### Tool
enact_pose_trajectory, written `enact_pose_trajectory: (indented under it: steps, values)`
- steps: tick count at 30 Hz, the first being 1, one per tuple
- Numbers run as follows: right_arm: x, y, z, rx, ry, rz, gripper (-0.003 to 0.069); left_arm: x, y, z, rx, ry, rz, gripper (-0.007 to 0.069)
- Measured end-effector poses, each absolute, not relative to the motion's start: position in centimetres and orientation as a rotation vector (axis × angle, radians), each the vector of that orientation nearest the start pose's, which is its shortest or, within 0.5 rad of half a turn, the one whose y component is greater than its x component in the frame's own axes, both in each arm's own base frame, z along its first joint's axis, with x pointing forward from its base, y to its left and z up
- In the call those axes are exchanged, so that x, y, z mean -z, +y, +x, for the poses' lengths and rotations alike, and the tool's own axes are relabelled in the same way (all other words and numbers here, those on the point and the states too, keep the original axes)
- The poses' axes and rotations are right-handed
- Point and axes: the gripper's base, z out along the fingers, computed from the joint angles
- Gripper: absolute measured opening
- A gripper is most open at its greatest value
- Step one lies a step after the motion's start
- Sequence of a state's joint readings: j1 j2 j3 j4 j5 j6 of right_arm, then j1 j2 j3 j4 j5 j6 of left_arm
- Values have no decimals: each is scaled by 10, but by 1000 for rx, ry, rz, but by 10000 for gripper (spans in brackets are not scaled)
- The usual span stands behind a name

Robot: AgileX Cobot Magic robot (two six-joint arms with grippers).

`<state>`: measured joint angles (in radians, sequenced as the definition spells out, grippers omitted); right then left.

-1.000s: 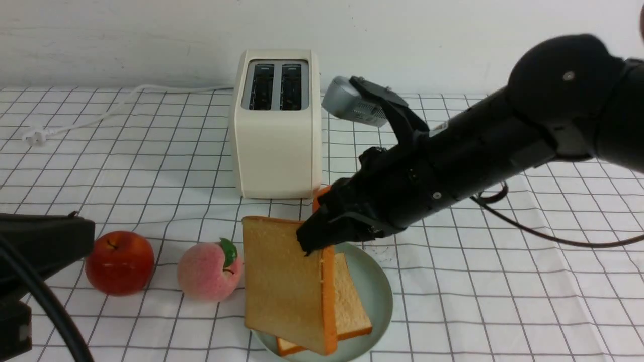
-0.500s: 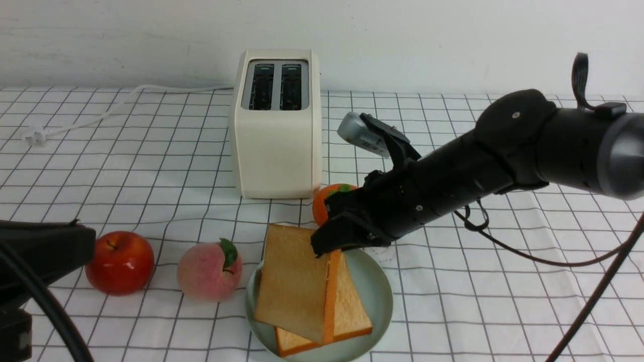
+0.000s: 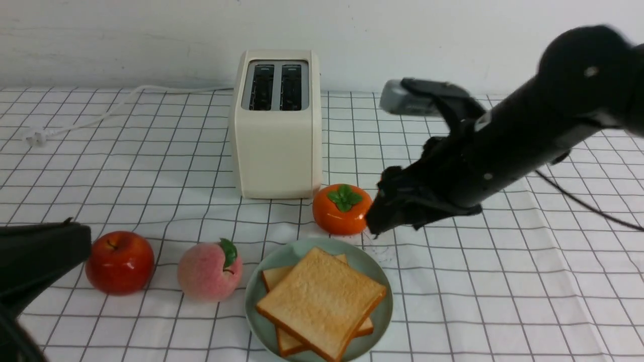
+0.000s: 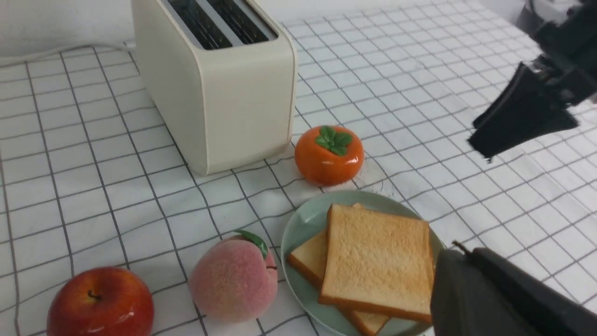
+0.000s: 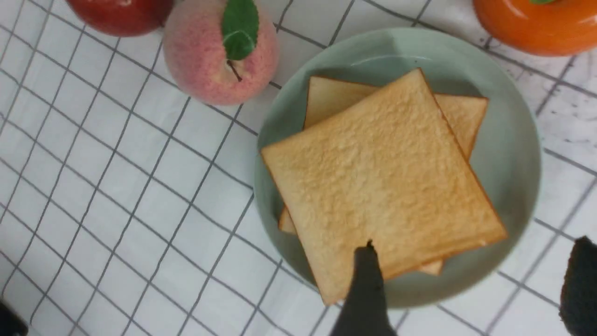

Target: Take toasted bread from bread machine on white checkered table place on plate.

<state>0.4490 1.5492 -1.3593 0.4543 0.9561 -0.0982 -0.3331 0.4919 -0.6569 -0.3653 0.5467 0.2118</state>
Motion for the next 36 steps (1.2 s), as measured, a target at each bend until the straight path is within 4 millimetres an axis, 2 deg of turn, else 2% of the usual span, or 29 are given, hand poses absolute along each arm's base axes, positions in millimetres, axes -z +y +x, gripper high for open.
enact_pose_trajectory:
  steps: [2,4,8,10,11,13,15,18,19,26,36]
  values:
    - [-347,160,265,-647,2592,-489,419,-343,-44,76,484,1798,327,-13]
    - [-362,136,231,-540,2611,-447,288,-330,-37,59,500,1729,295,-13]
    - [-371,101,178,-443,2589,-343,69,-304,-30,38,534,1668,252,-13]
    - [-368,83,150,-411,2569,-276,-2,-292,-26,30,545,1623,233,-13]
    - [-369,80,145,-415,2556,-263,-8,-291,-25,28,547,1611,231,-13]
    - [-364,65,120,-397,2524,-209,-17,-282,-24,24,551,1586,222,-13]
    - [-350,47,92,-369,2485,-152,-15,-270,-24,25,551,1606,219,-13]
    - [-339,35,76,-352,2443,-100,-9,-259,-25,29,549,1640,221,-13]
    - [-329,27,66,-351,2379,-40,-4,-252,-26,30,548,1666,222,-13]
    - [-310,7,44,-392,2149,106,15,-229,-28,35,544,1750,229,-13]
    - [-299,1,36,-385,2117,116,22,-220,-30,34,550,1824,254,-13]
